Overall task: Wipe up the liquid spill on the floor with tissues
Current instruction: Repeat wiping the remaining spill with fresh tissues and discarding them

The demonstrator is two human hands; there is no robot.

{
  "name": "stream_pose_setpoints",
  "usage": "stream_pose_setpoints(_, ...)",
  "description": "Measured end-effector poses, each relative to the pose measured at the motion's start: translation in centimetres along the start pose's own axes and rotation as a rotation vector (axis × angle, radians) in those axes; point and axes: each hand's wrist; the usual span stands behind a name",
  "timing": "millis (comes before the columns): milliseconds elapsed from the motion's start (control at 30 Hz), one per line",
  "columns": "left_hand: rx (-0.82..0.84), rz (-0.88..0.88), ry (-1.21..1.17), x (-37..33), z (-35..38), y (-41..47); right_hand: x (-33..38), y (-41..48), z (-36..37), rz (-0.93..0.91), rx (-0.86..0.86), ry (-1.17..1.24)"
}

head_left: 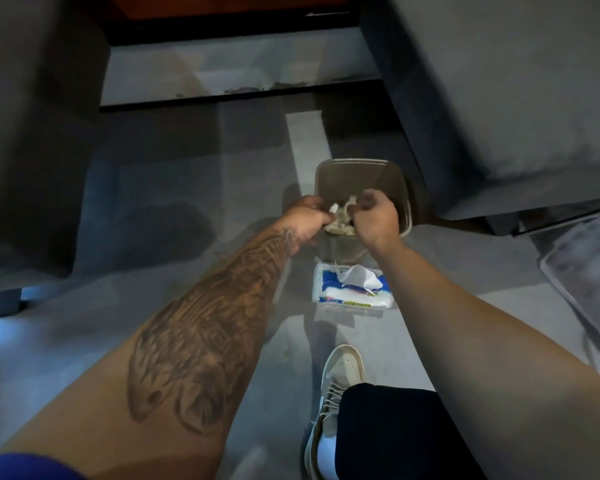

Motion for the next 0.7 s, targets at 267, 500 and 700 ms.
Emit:
stream_pose_setpoints(267, -0.062, -0.039, 0.295, 6.3, -1.3, -1.0, -4.1, -2.5, -1.0, -0.021, 0.445, -0.635)
stream_pose_setpoints(500, -0.05, -0.048, 0.47, 9.6, -0.7, -1.6, -6.9, -2.9, -1.1, -0.041, 0.599, -1.142)
stream_pose_setpoints(700, -0.01, -0.112, 0.451, 12.6, 0.1, -2.3, -8.1, -2.6, -1.3, -0.094, 0.547, -1.165)
Point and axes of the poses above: each hand's wrist, its own y-axis towards the middle knuckle, its own z-axis out of the palm, x = y × z, and after that the axes turned 7 degrees about -z, right-handed
